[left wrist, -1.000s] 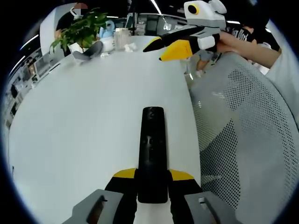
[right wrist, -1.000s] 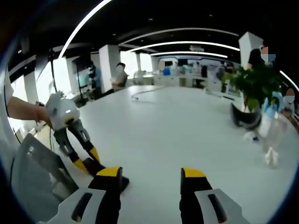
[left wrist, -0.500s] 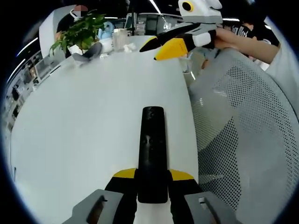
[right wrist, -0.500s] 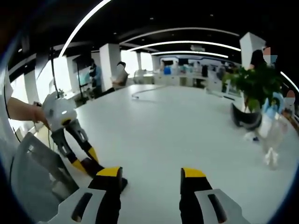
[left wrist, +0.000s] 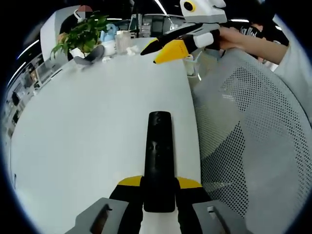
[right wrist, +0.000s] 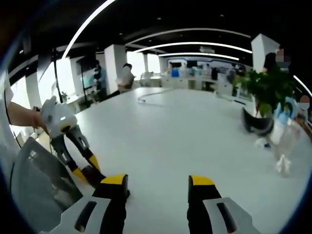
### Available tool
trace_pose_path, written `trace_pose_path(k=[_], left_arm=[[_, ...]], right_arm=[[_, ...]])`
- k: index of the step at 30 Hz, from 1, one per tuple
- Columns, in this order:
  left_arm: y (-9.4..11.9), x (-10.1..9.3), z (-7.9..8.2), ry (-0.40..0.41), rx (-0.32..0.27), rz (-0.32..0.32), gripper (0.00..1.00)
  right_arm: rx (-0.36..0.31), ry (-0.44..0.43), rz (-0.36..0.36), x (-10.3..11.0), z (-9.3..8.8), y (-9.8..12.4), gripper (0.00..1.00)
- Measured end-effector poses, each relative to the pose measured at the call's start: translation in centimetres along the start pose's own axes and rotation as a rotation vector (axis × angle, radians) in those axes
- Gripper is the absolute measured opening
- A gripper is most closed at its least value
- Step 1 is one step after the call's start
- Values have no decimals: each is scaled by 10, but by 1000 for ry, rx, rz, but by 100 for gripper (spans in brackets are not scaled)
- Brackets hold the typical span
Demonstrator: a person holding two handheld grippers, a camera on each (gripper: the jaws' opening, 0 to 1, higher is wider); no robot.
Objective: Press the specified remote control buttons in sequence, fully releasing each button before pressing the next.
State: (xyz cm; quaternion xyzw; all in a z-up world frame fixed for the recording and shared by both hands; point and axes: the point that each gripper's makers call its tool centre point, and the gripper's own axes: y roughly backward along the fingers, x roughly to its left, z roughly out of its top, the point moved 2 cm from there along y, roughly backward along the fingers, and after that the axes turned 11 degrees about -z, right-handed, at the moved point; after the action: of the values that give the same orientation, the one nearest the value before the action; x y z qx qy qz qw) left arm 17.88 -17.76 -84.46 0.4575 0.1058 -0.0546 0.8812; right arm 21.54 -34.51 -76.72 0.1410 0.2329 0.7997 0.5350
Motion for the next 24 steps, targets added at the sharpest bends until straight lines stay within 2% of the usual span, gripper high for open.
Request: trace_pose_path(k=[11,24], left_arm=[[-1,-4,0,-17,18,7,24],[-2,-10,-1,-8,7,10,24]], right_arm=[[3,3,5,1,0,0,47],[12,14,13,2,-2,-1,47]])
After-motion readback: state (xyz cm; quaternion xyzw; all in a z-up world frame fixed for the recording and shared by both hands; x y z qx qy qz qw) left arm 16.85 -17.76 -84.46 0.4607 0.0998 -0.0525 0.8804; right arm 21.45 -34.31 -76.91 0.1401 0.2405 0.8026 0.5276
